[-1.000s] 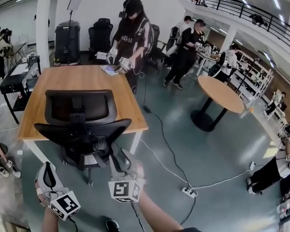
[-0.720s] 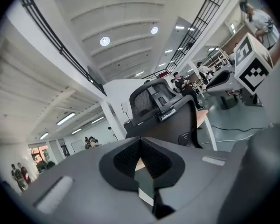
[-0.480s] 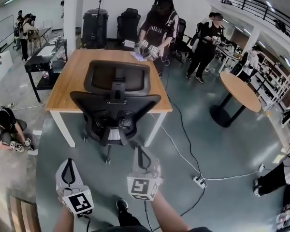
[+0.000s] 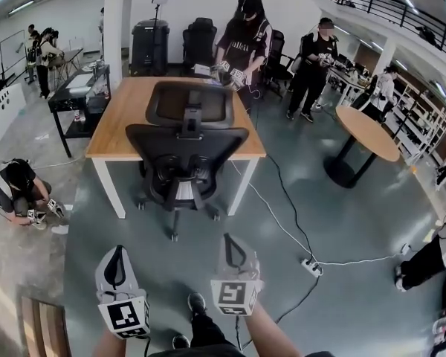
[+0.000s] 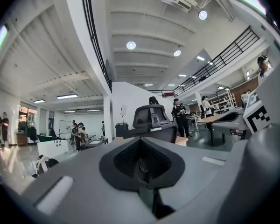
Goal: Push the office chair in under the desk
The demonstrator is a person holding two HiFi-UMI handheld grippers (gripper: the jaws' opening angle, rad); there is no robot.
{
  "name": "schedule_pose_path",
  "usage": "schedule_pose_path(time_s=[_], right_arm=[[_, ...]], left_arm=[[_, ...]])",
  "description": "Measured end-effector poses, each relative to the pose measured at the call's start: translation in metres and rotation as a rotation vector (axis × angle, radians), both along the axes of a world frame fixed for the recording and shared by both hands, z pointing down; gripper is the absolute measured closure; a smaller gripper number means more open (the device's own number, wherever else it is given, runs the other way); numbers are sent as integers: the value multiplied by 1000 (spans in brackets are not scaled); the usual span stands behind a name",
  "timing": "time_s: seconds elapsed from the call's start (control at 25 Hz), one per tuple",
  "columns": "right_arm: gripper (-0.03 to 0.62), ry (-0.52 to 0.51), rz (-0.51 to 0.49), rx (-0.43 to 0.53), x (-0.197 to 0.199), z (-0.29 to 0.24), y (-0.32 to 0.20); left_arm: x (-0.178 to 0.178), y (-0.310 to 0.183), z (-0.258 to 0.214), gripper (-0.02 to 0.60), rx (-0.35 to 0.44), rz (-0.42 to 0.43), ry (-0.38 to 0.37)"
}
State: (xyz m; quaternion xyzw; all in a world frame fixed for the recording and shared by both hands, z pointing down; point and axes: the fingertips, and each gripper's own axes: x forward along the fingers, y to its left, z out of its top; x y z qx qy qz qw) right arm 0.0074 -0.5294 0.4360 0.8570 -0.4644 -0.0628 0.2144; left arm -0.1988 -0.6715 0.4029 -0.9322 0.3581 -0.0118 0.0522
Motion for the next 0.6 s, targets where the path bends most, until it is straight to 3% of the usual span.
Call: schedule_pose_path(time_s=[0.32, 0.6], right_arm=[[603, 17, -46, -95, -45, 23, 44], [603, -2, -74, -83, -37, 23, 55]], left_arm=[[-15, 37, 23, 565, -19, 70, -53], [-1, 55, 20, 565, -24, 71, -54]])
